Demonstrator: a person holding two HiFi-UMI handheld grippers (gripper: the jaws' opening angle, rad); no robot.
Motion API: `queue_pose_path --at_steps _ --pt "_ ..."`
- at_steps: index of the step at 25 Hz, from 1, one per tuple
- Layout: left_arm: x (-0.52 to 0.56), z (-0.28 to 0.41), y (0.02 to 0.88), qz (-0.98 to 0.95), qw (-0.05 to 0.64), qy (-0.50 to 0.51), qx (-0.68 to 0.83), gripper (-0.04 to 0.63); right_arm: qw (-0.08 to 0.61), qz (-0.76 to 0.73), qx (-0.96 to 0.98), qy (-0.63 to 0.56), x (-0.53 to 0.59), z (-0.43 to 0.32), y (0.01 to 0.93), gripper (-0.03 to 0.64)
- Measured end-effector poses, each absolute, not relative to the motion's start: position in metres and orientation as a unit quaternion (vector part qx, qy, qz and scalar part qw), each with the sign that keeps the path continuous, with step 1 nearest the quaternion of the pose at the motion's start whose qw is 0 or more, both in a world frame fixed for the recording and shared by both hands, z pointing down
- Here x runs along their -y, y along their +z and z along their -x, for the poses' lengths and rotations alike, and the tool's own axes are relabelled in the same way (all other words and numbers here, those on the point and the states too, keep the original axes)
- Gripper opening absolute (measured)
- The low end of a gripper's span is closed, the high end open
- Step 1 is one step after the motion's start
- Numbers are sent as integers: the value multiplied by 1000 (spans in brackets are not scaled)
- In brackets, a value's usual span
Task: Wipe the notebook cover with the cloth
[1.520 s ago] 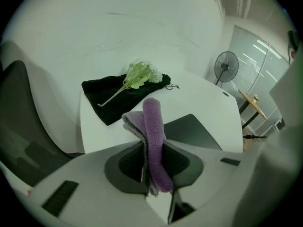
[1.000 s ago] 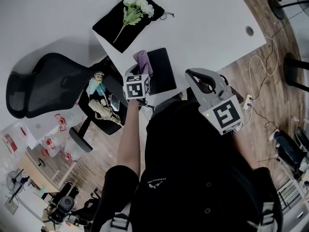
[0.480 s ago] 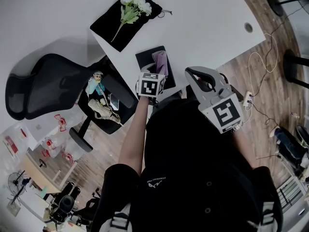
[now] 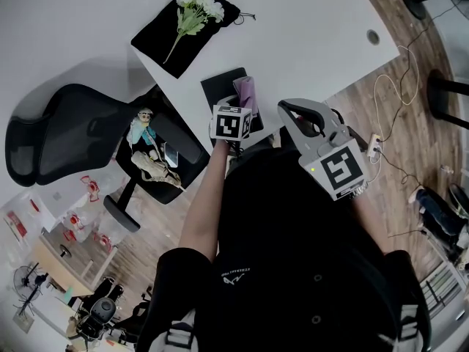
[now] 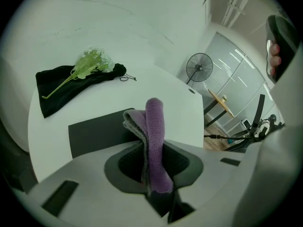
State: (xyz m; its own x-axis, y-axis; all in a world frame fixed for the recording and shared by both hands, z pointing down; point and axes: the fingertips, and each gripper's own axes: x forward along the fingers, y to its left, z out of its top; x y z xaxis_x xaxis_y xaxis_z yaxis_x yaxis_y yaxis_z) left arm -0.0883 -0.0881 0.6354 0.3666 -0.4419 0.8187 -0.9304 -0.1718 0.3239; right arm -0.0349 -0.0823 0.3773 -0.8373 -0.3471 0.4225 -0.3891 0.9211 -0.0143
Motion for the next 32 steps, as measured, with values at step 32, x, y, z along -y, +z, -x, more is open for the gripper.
queue_pose_path --at_steps 32 --pt "67 134 645 -666 452 289 518 87 217 -187 957 48 83 37 382 5"
